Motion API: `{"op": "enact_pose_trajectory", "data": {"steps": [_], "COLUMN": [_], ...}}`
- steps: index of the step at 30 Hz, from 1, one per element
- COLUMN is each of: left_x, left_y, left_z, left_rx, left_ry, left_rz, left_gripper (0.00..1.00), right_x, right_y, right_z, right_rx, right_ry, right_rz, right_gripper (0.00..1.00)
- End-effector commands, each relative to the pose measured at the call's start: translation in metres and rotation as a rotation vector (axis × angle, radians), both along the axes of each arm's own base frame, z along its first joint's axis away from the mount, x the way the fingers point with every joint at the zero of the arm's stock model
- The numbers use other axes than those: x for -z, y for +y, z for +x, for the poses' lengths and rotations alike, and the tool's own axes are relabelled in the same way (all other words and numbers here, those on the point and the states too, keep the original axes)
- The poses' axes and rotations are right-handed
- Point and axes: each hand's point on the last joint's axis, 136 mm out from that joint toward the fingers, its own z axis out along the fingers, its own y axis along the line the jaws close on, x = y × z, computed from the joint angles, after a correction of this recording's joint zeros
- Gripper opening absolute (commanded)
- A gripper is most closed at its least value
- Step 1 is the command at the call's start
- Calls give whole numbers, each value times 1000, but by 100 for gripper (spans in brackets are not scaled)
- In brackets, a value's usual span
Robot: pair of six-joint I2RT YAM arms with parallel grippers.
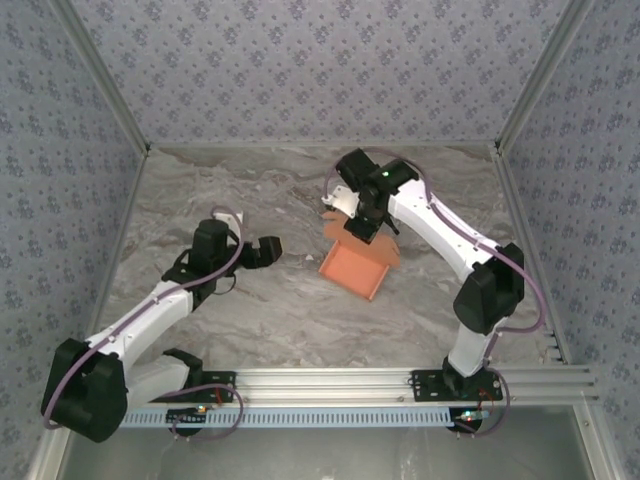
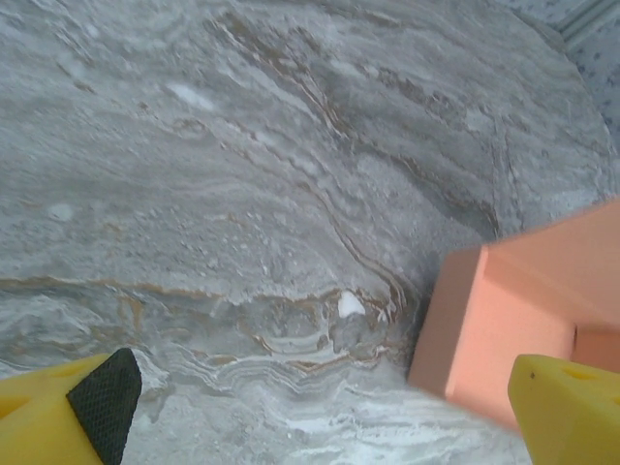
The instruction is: Fold the paper box
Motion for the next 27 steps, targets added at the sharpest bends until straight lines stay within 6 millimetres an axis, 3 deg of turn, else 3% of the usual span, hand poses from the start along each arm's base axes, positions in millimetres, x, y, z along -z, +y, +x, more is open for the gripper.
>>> {"op": "enact_pose_trajectory", "data": {"steps": [1,4,6,8,10,11,12,13,17,18,20,24,27], "left_x": [-16,-11,-11,-14,-19,-22,-25,-27,-27,-24,-22,-23,-19], "left_y": [-16,-21,-24,-26,-30,-32,-36,-40,-66,-72,-83,-104,-112], "left_z": [3,1,-1,-1,-1,0,0,1,-1,1,8,25,37], "left_rx": [48,68,86,92,111,126,144,169,333,360,404,479,487], "left_ry": [-115,-118,-142,-162,-185,-200,-215,-227,-286,-300,-310,-343,-347], "left_rz": [-53,-47,-27,-11,-2,2,11,22,99,141,189,211,226], "left_gripper": [99,99,99,99,99,99,99,99,96,96,94,88,87], "right_x": [2,3,-1,-11,-30,-41,-51,-60,-71,-67,-42,3,18], "right_y": [13,35,40,38,38,35,30,21,-18,-23,-26,-30,-46], "right_z": [7,8,13,25,24,22,21,20,17,13,-5,-36,-32], "right_rx": [-182,-216,-206,-165,-92,-47,27,95,393,448,474,439,479], "right_ry": [-7,2,-43,-167,-212,-207,-203,-212,-265,-242,-151,-48,-138], "right_rz": [-46,51,70,66,181,256,349,419,636,710,798,728,681], "right_gripper": [10,24,33,35,35,36,44,46,49,53,77,76,76]}}
